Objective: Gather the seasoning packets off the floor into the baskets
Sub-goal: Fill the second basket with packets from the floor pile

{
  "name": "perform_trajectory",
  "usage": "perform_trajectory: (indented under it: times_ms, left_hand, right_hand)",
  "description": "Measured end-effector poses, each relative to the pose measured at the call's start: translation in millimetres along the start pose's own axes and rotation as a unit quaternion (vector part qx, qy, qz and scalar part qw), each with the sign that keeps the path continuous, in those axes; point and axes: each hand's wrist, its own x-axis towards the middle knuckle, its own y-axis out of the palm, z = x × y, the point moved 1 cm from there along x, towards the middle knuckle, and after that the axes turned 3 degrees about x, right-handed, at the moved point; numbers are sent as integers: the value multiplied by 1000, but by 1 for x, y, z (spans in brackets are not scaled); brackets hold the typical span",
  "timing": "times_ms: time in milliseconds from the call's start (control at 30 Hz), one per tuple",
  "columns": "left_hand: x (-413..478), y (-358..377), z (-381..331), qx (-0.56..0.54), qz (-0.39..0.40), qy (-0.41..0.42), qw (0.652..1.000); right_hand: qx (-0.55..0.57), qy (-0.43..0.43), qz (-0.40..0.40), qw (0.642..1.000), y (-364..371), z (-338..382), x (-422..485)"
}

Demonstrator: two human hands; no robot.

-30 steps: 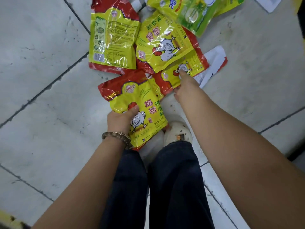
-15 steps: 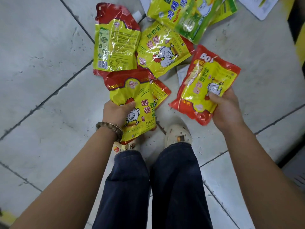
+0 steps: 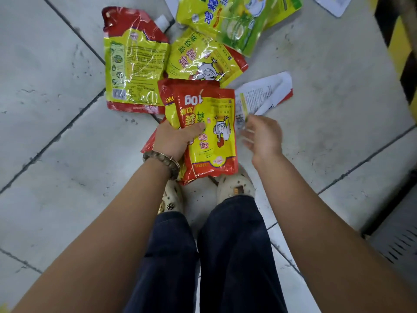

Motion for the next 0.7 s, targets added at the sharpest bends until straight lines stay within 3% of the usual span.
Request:
perform_trajectory:
  times_ms: [67, 100, 233, 300, 467, 600, 700]
  left_hand:
    - [4, -1, 0, -5, -11, 11, 1000]
    - [5, -1, 1, -11, -10, 13, 1000]
    - [12, 0, 5, -22, -12, 10, 1000]
    - [14, 1, 7, -23, -12, 13, 1000]
    - [10, 2, 5, -16, -16, 20, 1000]
    - [-9, 0, -8, -9, -12, 15, 1000]
    - [-35, -1, -29, 15, 13, 15, 1000]
  right_hand:
    - [20, -8, -154, 988, -5, 2, 25]
    - [12, -8, -184, 983, -2, 3, 36]
    - [-100, 23, -193, 976, 17, 10, 63]
    - [-70, 8, -214, 974, 19, 13, 70]
    - [31, -60, -200, 978, 2, 12, 55]
    - [136, -102, -114, 979, -31, 22, 15]
    - [189, -115, -93, 971, -68, 32, -22]
